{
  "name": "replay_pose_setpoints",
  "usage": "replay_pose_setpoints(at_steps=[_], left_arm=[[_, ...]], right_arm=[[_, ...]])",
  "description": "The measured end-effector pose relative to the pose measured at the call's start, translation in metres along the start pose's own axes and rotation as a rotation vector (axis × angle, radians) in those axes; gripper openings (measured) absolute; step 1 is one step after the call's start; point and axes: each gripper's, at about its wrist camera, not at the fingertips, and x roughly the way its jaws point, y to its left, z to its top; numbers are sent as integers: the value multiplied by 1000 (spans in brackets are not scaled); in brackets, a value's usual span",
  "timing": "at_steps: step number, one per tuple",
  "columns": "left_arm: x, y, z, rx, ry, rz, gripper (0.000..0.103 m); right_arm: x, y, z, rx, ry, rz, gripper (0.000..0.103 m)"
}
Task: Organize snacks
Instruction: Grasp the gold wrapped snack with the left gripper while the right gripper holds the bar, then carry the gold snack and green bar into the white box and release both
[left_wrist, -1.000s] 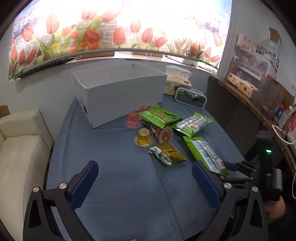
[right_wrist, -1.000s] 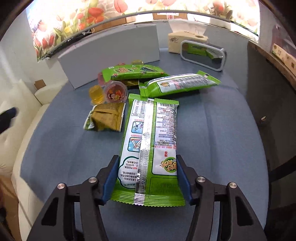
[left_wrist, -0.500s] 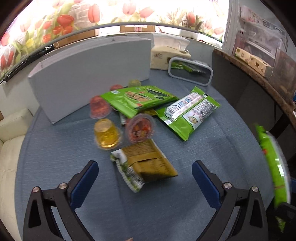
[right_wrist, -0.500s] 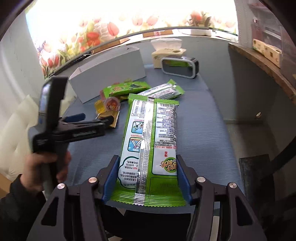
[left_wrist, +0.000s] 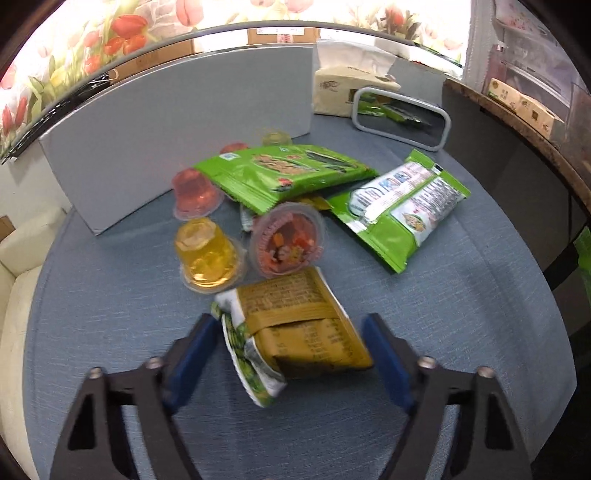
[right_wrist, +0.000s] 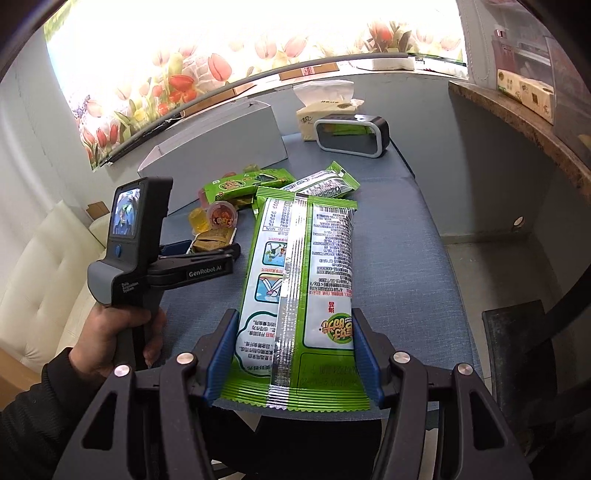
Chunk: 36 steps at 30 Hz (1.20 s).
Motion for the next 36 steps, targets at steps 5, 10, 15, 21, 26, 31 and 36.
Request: replay_pose_setpoints(at_steps=[5,10,15,21,26,31,36], left_arm=[[-3,11,1,-26,1,-12,58],[-15,22,-3,-78,12,-74,51],[-49,28,-13,-85,-38,-108,51],[-95,45,-9,-119,-110,-134,51],[-123,68,7,-134,-172,-125,51],[-137,92,41,-136,-210,-98,51],[-134,117,83,-139,-242,-99,51]], right_arm=[[2,0,0,0,4,11,63],[0,4,1,-12,3,16,63],[-1,10,4,-25,-6,25,63],[7,26,21,-57,-20,54,63],[18,52,53,-105,-43,98,63],[42,78,101,-149,-68,141,63],[79,107,154,-231,-80,122,63]])
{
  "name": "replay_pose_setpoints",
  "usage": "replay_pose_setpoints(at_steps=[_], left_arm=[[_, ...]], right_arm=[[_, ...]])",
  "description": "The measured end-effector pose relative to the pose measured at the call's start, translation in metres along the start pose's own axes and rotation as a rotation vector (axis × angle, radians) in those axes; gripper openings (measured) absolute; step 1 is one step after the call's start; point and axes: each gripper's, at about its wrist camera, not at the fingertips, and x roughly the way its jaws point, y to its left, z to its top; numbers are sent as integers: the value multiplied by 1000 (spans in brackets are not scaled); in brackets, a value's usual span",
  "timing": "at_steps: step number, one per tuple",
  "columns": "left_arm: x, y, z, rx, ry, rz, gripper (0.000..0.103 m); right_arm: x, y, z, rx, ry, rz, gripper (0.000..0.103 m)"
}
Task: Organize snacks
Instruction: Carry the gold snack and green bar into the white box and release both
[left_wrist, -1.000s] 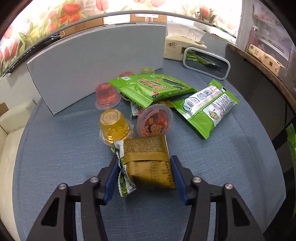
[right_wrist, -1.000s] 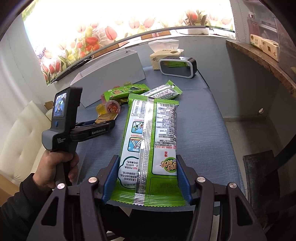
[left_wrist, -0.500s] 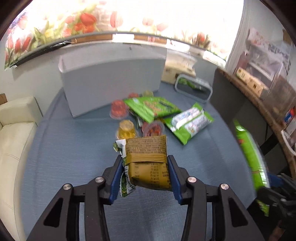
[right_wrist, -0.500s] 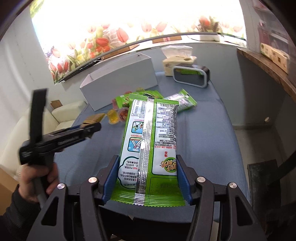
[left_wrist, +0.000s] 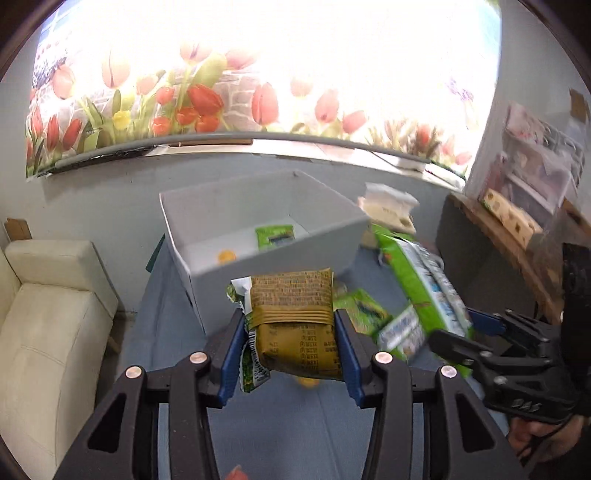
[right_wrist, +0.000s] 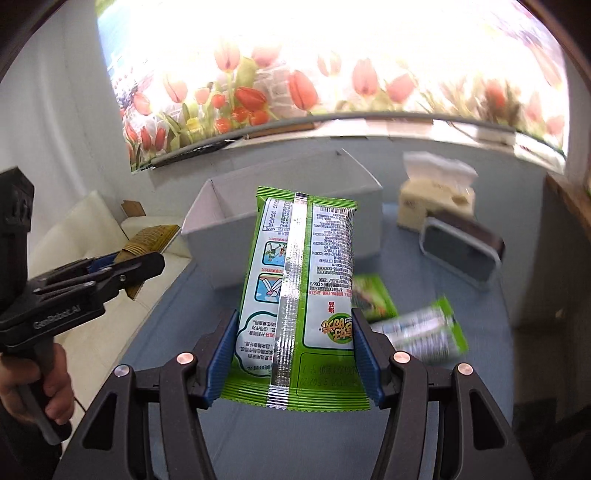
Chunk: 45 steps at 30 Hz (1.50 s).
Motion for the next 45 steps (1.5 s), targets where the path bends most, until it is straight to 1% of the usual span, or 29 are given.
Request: replay_pose_setpoints(at_steps=[2,4,8,11,12,16,18,19,22,23,24,25,26,27,28,29,31,33,35,41,45], left_arm=[[6,6,18,3,-8,3,51],[13,13,38,9,-27,11,51],[30,34,78,-18,-38,10,51],[49,50,106,-24,-28,31,51],[57,56,114,-27,-17,24,51],[83,73,134,-44,13,15,51],[95,77,140,-43,25,11,51],[100,78,142,-41,31,12,51],[112,81,144,-49,45,15,51],[116,82,144,-52,55,12,54],[120,83,144,-52,62,8,63],[124,84,144,-51,66,8,69],[125,85,143,-52,70,7,83],[127,87,142,-56,69,1,99],[127,89,141,-63,68,-10,103],[126,91,139,-68,62,-10,103],[125,93,137,-60,63,25,103],[124,94,135,-51,73,29,103],[120,92,133,-30,69,55,103],[105,80,128,4,48,70,103],[91,67,123,24,38,71,103]], right_arm=[[15,3,22,-20,-2,0,63],[30,4,46,-13,1,8,63],[63,6,92,-38,5,-21,63],[90,11,125,-72,13,-46,63],[97,11,133,-78,14,-49,63],[129,15,162,-103,23,-20,64],[141,16,171,-120,36,-53,64],[146,16,174,-124,42,-56,64],[159,11,178,-106,58,-39,66],[162,11,179,-106,63,-39,67],[166,10,179,-109,70,-42,72],[170,9,179,-115,78,-49,76],[174,8,178,-119,84,-68,78],[178,6,176,-119,94,-94,87],[180,4,174,-119,97,-101,91],[180,2,172,-119,94,-92,91],[182,-3,166,-109,101,-78,91],[183,-7,161,-95,114,-81,91],[180,-9,157,-90,110,-88,91],[166,-16,146,-57,108,-84,91],[149,-18,137,-29,101,-74,91]])
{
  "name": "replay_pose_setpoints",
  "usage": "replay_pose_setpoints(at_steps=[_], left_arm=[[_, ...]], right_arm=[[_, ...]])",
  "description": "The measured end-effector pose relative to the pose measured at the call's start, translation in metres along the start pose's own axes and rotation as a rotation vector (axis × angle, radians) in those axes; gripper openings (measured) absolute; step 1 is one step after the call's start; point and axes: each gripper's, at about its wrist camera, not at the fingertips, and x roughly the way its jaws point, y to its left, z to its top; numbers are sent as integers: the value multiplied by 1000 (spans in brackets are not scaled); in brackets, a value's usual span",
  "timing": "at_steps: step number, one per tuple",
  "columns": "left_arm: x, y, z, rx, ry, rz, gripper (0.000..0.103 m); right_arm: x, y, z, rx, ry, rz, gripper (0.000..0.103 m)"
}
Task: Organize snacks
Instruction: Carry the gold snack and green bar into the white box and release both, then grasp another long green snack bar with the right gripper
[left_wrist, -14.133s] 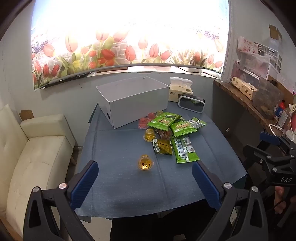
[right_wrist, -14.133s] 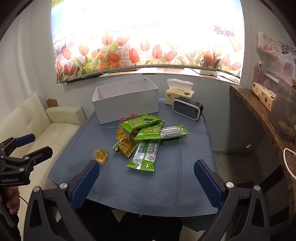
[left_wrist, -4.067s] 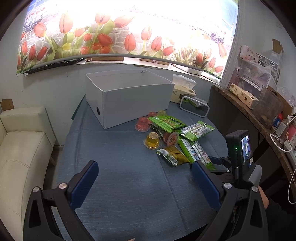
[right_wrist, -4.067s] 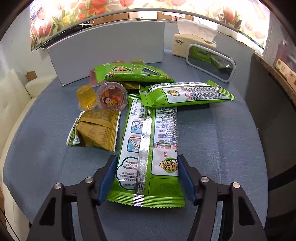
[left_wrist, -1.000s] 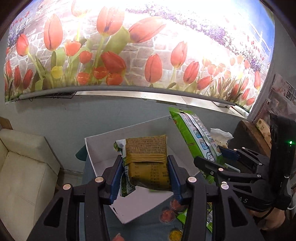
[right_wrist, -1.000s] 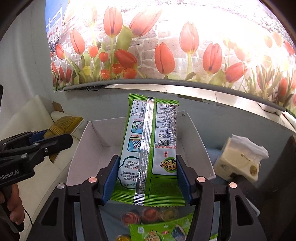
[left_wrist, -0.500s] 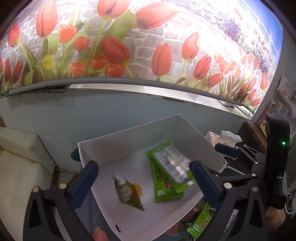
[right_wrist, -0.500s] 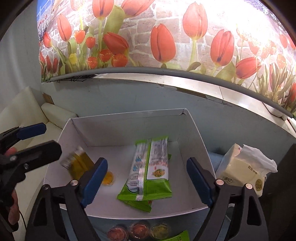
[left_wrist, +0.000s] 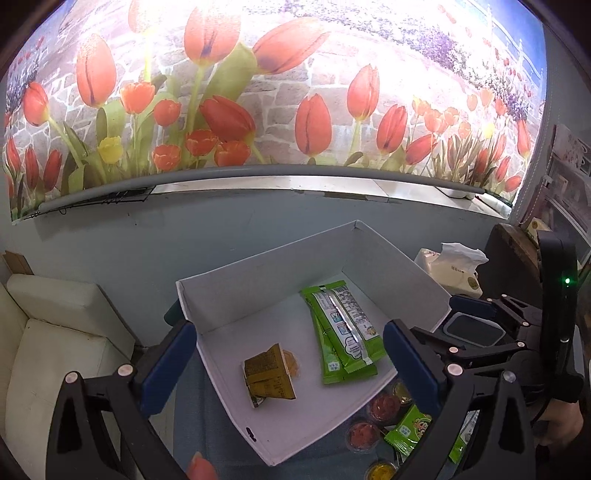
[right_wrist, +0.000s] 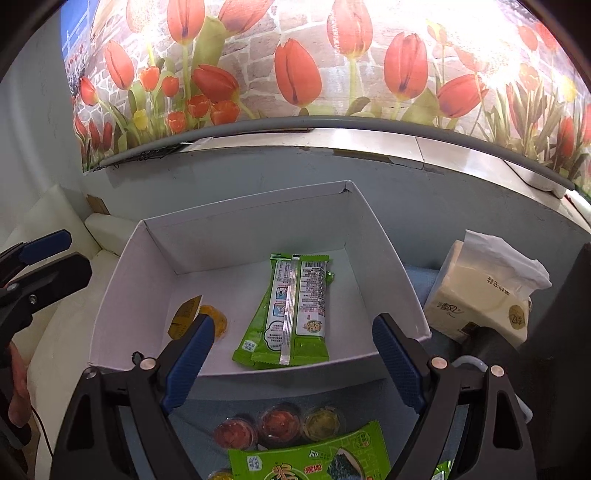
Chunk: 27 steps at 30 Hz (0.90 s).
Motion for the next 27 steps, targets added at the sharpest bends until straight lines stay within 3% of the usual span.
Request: replay_pose_setpoints(at_steps=[8,14,22,27], left_arm=[[-45,-27,-27,42,-28,-18,103],[-89,-51,-75,45,-53,-76,103],[-123,-89,-156,47,-15,-145,103],[-141,-101,-181,56,-6,-175,103]], right_arm=[[-52,-8,-36,-26,-32,-23,91],[-83,-33,-104,-17,-19,-51,91],[-69,-73,-199,149,137,-109,91],[-55,-78,-214,225,170,-71,91]])
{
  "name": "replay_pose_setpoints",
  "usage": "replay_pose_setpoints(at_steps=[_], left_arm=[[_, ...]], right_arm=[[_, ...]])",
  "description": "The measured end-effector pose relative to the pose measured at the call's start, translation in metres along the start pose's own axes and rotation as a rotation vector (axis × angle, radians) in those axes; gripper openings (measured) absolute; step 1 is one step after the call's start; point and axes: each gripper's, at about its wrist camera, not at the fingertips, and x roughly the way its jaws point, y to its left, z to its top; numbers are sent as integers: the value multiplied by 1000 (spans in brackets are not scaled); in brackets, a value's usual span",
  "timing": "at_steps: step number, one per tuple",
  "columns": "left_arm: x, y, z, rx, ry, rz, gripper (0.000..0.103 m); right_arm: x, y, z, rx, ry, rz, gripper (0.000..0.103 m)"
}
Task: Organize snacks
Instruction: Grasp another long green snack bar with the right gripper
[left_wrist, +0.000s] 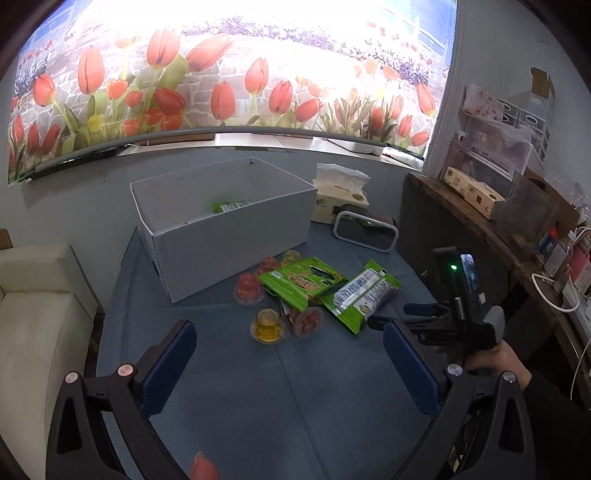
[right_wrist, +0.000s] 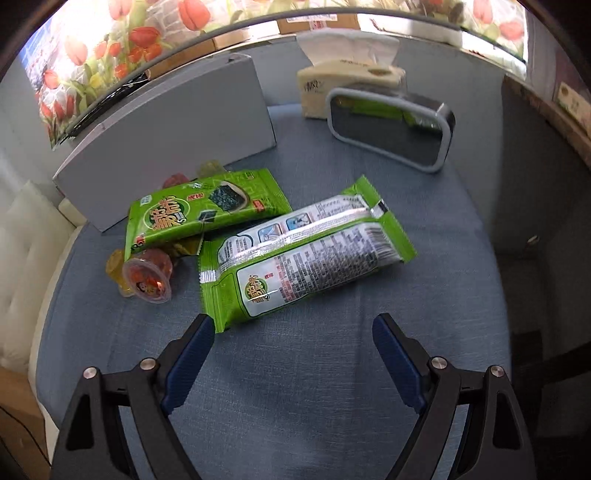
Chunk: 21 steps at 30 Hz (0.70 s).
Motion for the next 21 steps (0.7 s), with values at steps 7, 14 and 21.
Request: replay_pose_setpoints(at_steps=[7,14,21], left_arm=[[-18,5,-14,3,-19,8,103],[-24,21,-17,-12,-36,13,103],[-21,37,-20,-45,-33,6,103]], right_arm=[[24,-1,26,158,38,-61,91],[42,9,50,239,59,-172,93],[53,9,65,316,73,-237,96]])
